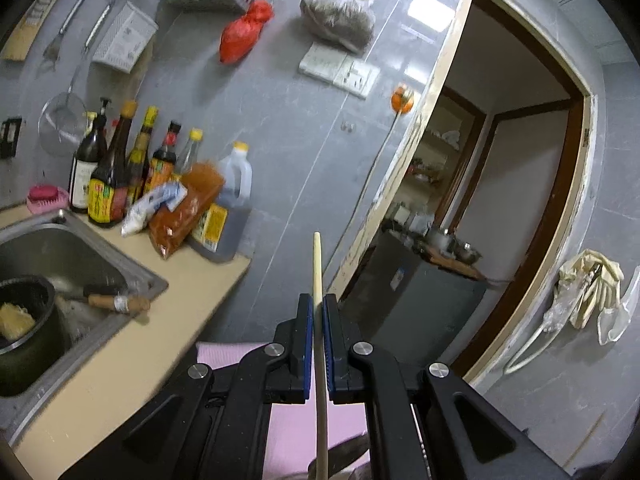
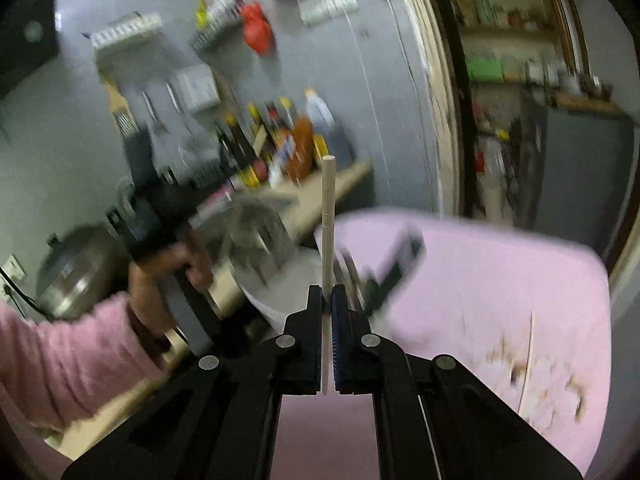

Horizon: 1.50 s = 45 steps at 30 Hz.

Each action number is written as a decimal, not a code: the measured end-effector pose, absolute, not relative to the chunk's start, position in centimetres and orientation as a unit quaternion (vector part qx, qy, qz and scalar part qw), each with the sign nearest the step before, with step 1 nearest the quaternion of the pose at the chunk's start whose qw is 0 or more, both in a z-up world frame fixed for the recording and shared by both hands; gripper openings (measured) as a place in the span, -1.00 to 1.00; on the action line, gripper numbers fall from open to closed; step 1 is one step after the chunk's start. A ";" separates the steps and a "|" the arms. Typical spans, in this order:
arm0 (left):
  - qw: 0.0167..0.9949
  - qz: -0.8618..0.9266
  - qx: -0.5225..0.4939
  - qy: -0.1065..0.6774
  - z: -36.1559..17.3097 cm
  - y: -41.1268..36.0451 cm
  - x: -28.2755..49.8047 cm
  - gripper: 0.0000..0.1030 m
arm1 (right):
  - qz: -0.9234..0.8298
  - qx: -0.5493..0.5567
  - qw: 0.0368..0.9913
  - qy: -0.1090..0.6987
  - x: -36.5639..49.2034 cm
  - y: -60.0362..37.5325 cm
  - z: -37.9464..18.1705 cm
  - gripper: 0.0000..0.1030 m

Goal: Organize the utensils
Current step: 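Lower the right gripper's chopstick into the caddy while the left gripper lowers its chopstick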

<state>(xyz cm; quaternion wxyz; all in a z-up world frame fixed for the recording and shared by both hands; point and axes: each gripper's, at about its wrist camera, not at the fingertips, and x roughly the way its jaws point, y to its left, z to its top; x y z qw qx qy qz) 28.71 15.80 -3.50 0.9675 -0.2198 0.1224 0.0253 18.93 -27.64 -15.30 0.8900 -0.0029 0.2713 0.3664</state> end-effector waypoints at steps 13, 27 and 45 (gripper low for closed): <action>0.960 0.042 -0.264 0.084 -5.1 16.8 28.2 -0.90 | 0.319 -0.042 0.922 0.214 20.8 -23.6 -14.4 -0.92; 0.964 0.027 -0.257 0.067 -7.0 16.2 27.3 -0.89 | 0.302 -0.021 0.933 0.195 21.0 -22.7 -18.0 -0.92; 0.964 0.016 -0.255 0.073 -6.3 15.6 27.4 -0.89 | 0.310 -0.006 0.930 0.196 21.2 -22.7 -18.7 -0.92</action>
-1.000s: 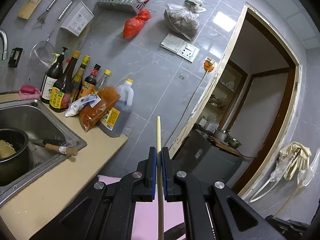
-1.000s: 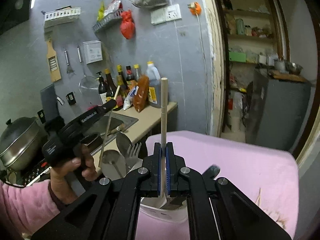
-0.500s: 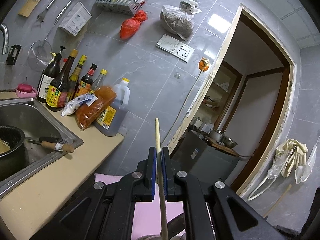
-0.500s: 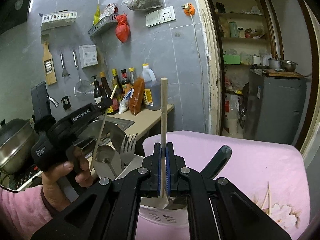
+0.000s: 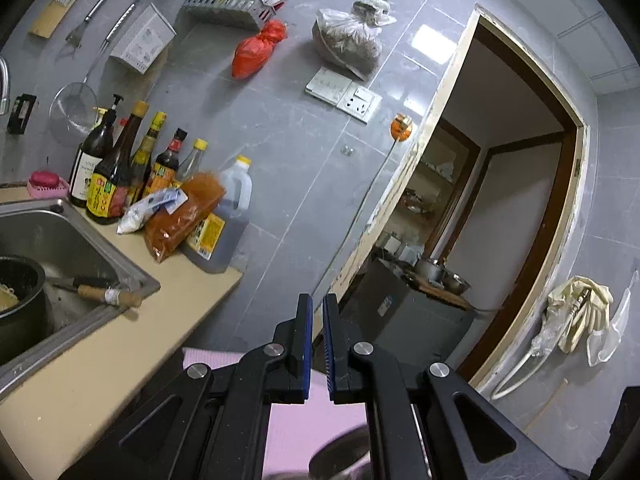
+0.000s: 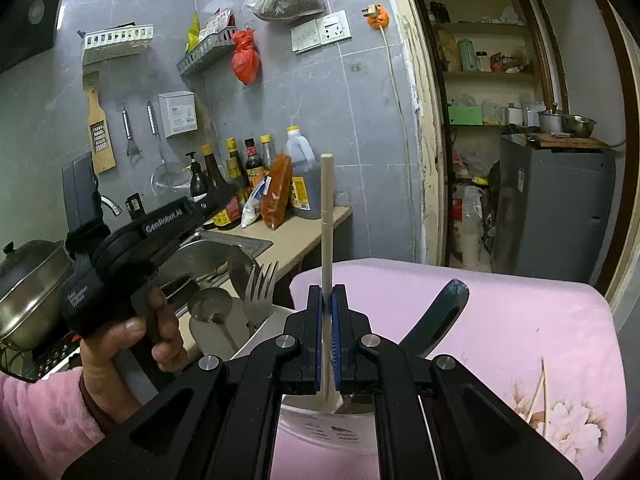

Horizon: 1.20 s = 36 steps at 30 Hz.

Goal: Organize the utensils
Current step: 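Lower the right gripper's chopstick into the caddy while the left gripper lowers its chopstick, then open both grippers to release the chopsticks into the caddy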

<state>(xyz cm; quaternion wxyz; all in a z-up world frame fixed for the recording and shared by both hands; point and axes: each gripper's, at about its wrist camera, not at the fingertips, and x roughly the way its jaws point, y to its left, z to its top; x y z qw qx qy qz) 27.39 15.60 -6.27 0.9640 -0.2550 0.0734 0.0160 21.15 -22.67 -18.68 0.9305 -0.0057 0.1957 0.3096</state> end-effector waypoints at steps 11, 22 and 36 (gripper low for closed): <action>0.968 0.020 -0.221 0.119 -6.0 15.3 25.5 -0.88 | 0.311 0.000 0.926 0.214 21.3 -22.5 -19.5 -0.50; 0.975 0.016 -0.175 0.136 -2.8 12.4 22.1 0.02 | 0.291 0.018 0.940 0.177 18.4 -26.9 -15.7 0.01; 0.988 -0.012 -0.086 0.124 0.7 1.1 19.7 0.99 | 0.182 0.020 0.975 0.124 16.6 -39.5 -12.2 0.80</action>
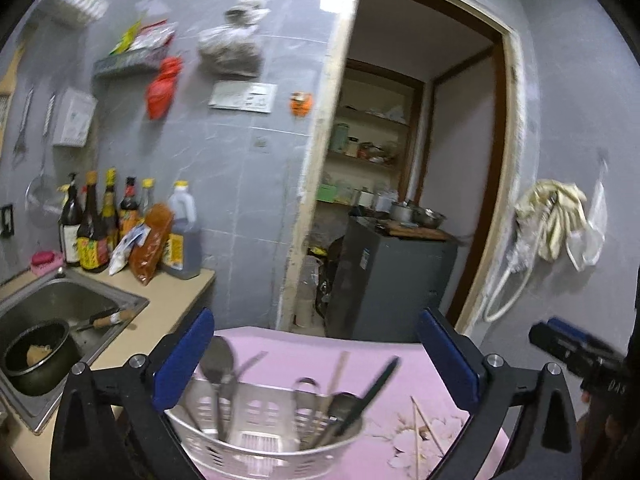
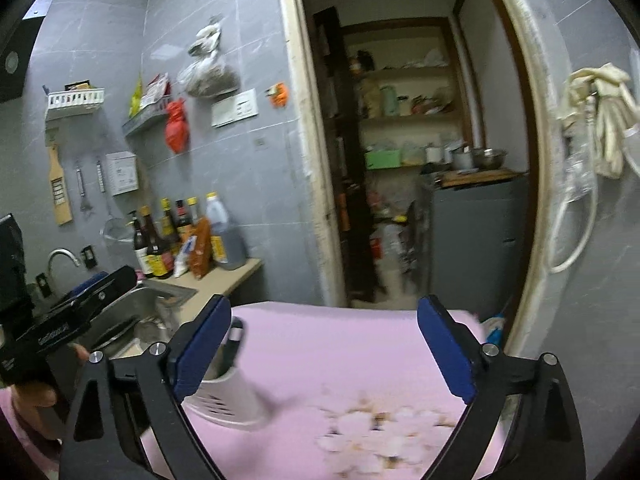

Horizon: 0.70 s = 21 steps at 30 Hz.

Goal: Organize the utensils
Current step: 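Open both grippers to release the chopsticks into the caddy, then move both grippers down to the remaining wooden chopsticks on the cloth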

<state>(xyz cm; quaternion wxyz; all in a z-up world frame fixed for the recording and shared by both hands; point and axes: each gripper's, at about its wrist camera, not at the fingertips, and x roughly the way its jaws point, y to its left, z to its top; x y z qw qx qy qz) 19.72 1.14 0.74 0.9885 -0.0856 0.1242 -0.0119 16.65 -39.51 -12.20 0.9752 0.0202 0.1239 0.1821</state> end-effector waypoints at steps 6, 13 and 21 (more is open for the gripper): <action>0.989 -0.036 -0.051 0.134 0.5 -4.0 20.0 0.99 | 0.156 0.018 0.981 0.118 16.7 -44.3 -12.3 0.83; 0.986 -0.061 -0.037 0.153 -0.5 -8.8 21.1 0.99 | 0.132 0.012 0.981 0.141 17.8 -48.7 -13.9 0.86; 0.975 -0.101 -0.019 0.197 -2.1 -13.1 23.8 0.99 | 0.116 0.012 0.974 0.193 19.6 -52.2 -17.7 0.86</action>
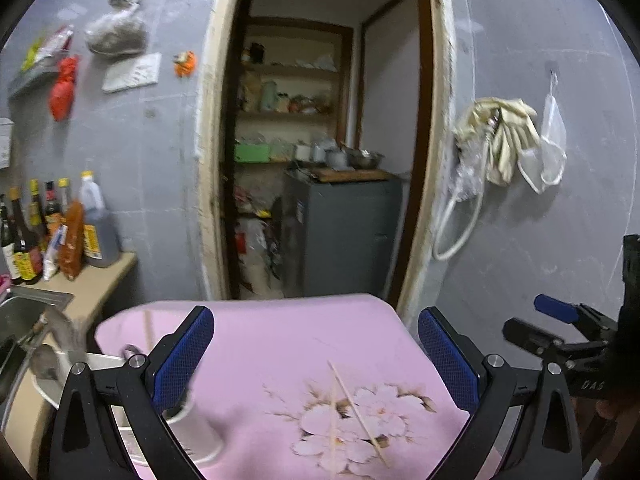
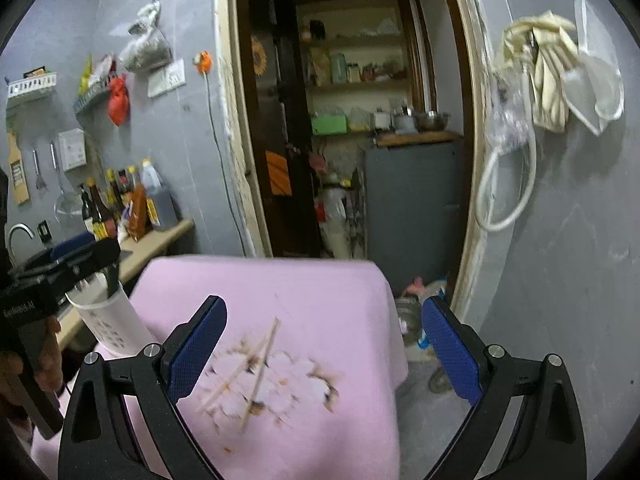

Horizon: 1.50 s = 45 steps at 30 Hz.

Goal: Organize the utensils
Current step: 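Move both grippers down to the remaining wooden chopsticks on the cloth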

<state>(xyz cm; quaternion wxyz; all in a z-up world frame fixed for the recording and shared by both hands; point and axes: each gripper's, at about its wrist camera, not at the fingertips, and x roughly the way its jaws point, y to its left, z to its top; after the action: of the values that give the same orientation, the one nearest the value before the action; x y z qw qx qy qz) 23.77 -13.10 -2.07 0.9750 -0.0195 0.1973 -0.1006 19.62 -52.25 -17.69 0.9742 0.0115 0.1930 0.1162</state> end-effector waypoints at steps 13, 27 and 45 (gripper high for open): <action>0.948 -0.124 0.013 0.293 -7.1 -16.9 27.9 0.65 | 0.125 0.030 0.954 0.272 23.4 -54.1 -23.6 0.85; 0.873 -0.126 -0.029 0.470 -16.3 -15.6 34.2 -0.11 | 0.202 0.035 0.904 0.374 28.9 -49.6 -29.2 0.05; 0.843 -0.144 -0.068 0.514 -18.7 -14.1 35.7 -0.32 | 0.284 -0.030 0.846 0.451 30.2 -42.0 -33.4 -0.30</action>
<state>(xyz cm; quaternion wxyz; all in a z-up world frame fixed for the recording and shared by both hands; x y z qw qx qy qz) 35.70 -14.13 -18.72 0.8428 -0.0682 0.5141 -0.1438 30.22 -41.99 -33.41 0.8459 -0.0302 0.4506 0.2837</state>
